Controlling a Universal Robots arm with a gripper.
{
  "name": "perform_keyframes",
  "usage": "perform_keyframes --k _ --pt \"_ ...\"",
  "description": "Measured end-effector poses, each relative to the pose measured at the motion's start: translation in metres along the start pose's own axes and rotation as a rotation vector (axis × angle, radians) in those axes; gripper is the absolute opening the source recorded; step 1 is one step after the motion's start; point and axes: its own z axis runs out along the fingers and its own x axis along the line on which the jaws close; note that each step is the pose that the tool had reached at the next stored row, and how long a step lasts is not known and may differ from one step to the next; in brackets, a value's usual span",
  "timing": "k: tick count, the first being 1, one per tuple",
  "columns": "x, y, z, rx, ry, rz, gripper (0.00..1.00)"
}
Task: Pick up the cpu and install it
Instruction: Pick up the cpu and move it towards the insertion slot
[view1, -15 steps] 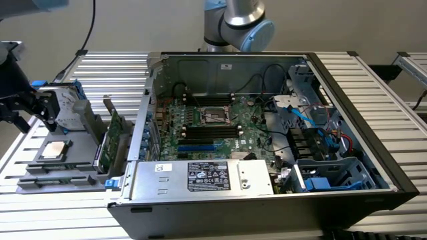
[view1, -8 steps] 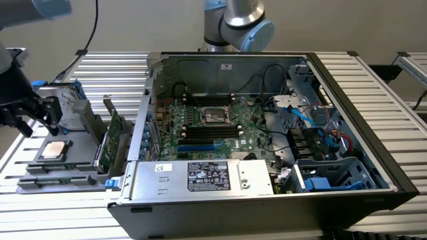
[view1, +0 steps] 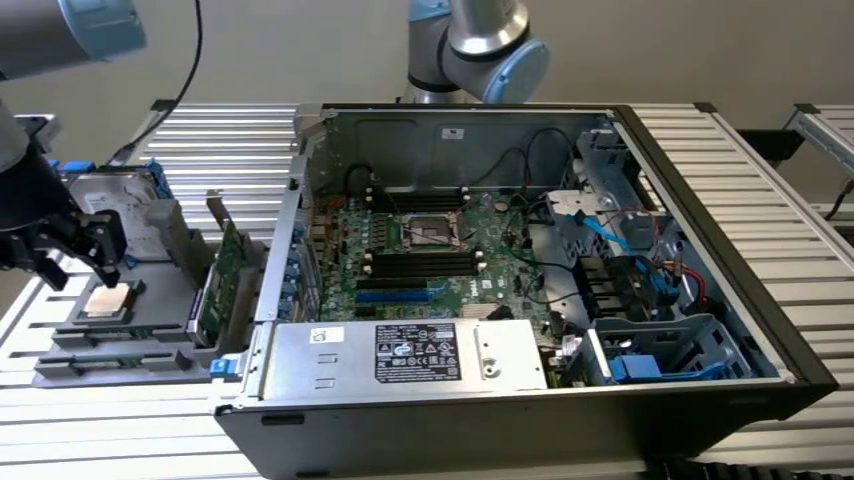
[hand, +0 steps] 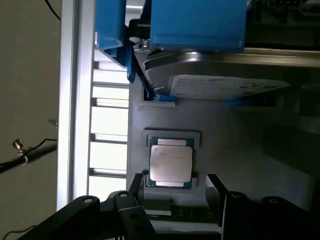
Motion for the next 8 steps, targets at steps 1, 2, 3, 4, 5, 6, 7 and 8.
perform_keyframes --k 1,2,3,4,5,6,7,8 --pt "0.000 -0.0007 0.0019 -0.0001 -0.0003 0.000 0.62" --pt "0.000 -0.0010 0.0036 -0.0001 -0.0001 0.000 0.62" --pt "-0.001 -0.0011 0.0054 0.0000 0.0000 0.000 0.62" --pt "-0.001 -0.0011 0.0074 -0.0001 0.0000 0.000 0.62" --pt "-0.001 -0.0011 0.0092 -0.0001 -0.0001 0.000 0.62" --pt "-0.001 -0.0012 0.0109 0.0000 -0.0001 0.000 0.62" --pt "-0.002 -0.0012 0.0127 0.0000 0.0000 0.000 0.62" --pt "-0.002 -0.0012 0.0145 0.0000 0.0001 0.000 0.62"
